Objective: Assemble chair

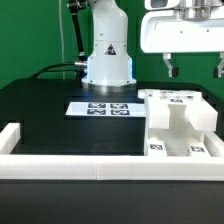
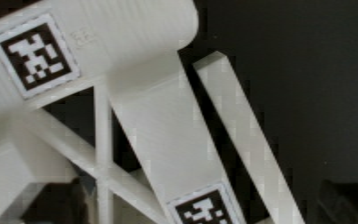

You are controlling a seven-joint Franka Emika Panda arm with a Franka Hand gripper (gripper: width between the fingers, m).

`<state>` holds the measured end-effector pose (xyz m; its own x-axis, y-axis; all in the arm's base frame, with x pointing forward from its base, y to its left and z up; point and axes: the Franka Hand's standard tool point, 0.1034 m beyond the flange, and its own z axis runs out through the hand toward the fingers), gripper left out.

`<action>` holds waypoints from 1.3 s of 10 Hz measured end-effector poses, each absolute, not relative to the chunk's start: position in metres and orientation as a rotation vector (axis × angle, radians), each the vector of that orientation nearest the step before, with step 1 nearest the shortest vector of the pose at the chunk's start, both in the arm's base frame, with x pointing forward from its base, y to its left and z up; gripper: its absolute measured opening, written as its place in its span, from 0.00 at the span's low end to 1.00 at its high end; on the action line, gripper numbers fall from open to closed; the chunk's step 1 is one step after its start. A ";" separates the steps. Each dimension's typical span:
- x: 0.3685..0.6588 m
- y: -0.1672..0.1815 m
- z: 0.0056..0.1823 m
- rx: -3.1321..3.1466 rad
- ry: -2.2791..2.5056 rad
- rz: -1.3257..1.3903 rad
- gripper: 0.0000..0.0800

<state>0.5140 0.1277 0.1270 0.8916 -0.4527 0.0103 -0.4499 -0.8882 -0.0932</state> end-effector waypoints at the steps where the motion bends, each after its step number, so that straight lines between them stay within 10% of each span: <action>1: 0.514 0.128 0.127 -2.969 0.710 -0.049 0.81; 13: 0.447 0.172 0.096 -2.971 0.764 -0.038 0.81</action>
Offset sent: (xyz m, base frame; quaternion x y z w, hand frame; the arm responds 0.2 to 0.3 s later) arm -0.0542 0.0316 -0.0139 0.0014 -0.0105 0.1048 0.9944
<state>0.4466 0.1717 0.0961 0.8759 -0.4824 0.0053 -0.4806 -0.8735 -0.0777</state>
